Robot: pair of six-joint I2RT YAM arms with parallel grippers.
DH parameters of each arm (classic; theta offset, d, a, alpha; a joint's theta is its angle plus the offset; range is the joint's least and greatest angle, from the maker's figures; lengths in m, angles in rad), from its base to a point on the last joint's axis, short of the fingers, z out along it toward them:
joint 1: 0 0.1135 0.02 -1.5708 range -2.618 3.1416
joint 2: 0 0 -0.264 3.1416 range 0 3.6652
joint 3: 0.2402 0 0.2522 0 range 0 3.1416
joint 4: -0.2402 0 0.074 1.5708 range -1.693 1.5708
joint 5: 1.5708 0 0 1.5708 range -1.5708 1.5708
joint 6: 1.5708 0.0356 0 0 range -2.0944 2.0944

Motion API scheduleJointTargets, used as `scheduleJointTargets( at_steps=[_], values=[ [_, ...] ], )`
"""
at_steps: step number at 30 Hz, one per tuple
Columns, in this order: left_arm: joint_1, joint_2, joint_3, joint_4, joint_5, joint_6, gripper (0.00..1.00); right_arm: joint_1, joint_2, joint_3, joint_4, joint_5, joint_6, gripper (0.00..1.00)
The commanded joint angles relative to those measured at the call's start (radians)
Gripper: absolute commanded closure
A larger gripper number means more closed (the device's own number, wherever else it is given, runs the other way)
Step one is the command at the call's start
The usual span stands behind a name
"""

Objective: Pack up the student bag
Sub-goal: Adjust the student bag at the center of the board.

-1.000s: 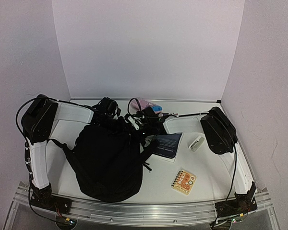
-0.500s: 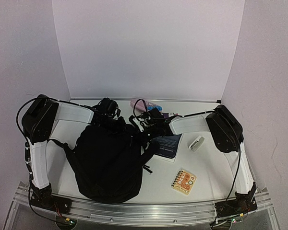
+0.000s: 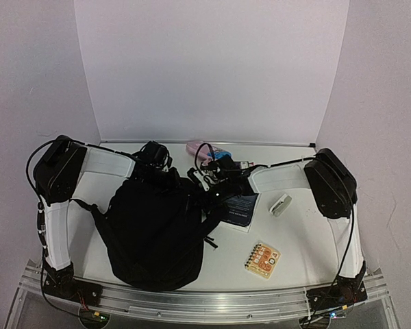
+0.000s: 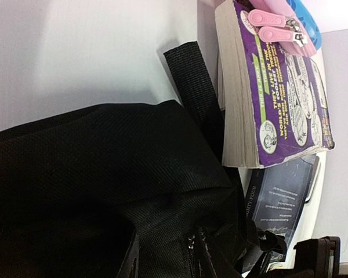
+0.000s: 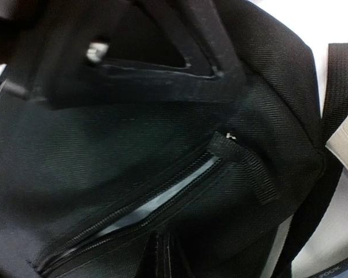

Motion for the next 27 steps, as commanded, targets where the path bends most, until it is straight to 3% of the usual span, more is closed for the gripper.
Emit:
scheduleJointTargets(
  at_steps=[1,4,10,15,19,22,27],
  values=[
    [0.009,0.011,0.008,0.023,0.004,-0.011,0.68,0.016,-0.079,-0.023,-0.017,-0.038,0.039,1.0],
    [0.007,0.0,-0.01,0.059,0.048,0.008,0.68,0.017,-0.092,-0.027,-0.015,0.066,0.056,0.99],
    [0.007,-0.111,-0.075,0.102,0.074,0.046,0.65,0.0,-0.058,0.085,-0.039,0.202,0.18,0.62],
    [0.008,-0.25,-0.13,0.03,-0.038,0.061,0.62,-0.012,-0.026,0.16,-0.061,0.287,0.275,0.57],
    [0.013,-0.317,-0.147,-0.085,-0.117,0.075,0.54,-0.02,0.019,0.219,-0.091,0.304,0.288,0.57],
    [0.025,-0.361,-0.164,-0.176,-0.186,0.092,0.46,-0.02,0.058,0.262,-0.114,0.3,0.283,0.57],
    [0.088,-0.449,-0.246,-0.246,-0.261,0.106,0.21,-0.02,0.1,0.293,-0.141,0.323,0.274,0.55]
  ],
)
